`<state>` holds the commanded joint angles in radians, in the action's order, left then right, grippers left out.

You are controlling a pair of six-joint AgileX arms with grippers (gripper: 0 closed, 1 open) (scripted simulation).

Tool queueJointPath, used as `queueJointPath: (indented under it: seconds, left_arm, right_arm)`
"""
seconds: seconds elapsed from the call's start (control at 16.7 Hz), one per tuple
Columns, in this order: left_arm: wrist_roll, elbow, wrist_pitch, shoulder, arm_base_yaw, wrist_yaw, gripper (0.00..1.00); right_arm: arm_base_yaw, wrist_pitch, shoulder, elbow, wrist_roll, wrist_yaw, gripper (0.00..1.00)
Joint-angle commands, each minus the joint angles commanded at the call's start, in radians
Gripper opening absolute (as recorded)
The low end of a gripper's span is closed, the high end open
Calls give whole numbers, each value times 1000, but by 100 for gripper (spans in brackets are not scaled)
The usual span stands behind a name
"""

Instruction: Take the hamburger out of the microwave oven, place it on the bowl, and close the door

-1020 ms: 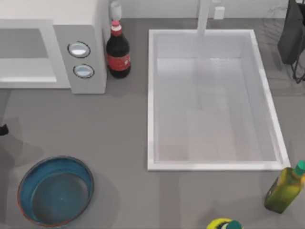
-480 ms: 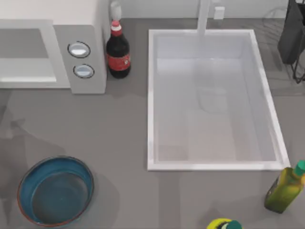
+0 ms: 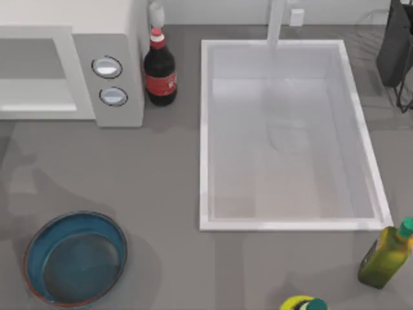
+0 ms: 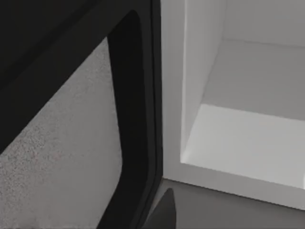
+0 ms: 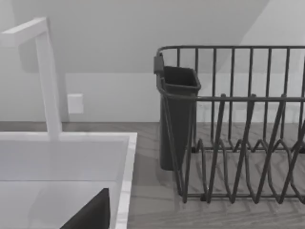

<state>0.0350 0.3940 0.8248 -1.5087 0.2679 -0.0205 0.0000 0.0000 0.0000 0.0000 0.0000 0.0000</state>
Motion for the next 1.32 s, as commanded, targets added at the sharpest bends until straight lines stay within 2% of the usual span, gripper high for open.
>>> queueJointPath:
  seconds: [0.36,0.54,0.66,0.96,1.32]
  left_arm:
    - [-8,3,-7,-5,-7,-5,0]
    - [-98,55,-94,-19,-61,-44,0]
    - [-212,114,-200,-37,-121,-88,0]
    - [-674,313,-611,-112,-331,-232,0]
    - [-1452,591,-1275,-274,-619,-408,0]
  right_arm:
    - [0,0,0,0,0,0,100]
    - [0,0,0,0,0,0,100]
    - [0,0,0,0,0,0,100]
    - [0,0,0,0,0,0,100]
    - [0,0,0,0,0,0,100]
